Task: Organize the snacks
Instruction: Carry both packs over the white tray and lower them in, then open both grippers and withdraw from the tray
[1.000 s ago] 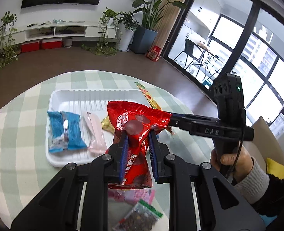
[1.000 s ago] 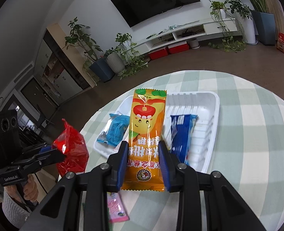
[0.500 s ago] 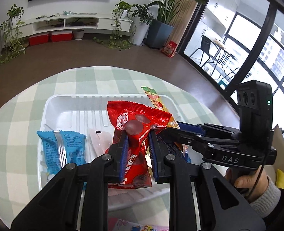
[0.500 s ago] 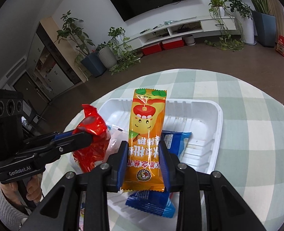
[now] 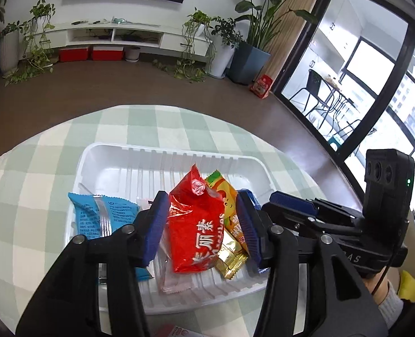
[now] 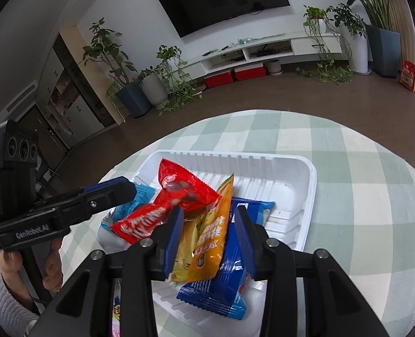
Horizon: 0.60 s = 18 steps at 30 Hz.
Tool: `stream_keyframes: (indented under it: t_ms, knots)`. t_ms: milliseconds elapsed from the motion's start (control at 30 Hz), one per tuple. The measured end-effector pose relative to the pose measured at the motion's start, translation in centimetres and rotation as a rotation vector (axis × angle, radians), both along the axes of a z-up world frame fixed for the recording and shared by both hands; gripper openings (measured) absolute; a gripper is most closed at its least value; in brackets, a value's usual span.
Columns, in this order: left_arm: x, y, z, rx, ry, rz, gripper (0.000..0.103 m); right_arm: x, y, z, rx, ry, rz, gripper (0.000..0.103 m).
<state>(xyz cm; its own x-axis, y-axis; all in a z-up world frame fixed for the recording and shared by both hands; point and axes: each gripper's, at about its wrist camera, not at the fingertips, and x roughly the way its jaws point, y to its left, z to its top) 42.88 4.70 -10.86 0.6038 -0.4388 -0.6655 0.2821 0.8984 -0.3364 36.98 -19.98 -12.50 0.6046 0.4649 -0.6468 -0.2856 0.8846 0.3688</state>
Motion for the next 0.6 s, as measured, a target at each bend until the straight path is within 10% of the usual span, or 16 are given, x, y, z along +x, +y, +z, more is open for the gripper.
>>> stream_keyframes:
  t_ms: [600]
  knots:
    - [-12.1,1.6,1.3,0.097,-0.054,-0.006,0.047,-8.3,2.9,2.7,-0.044,-0.100,0.098,0.050]
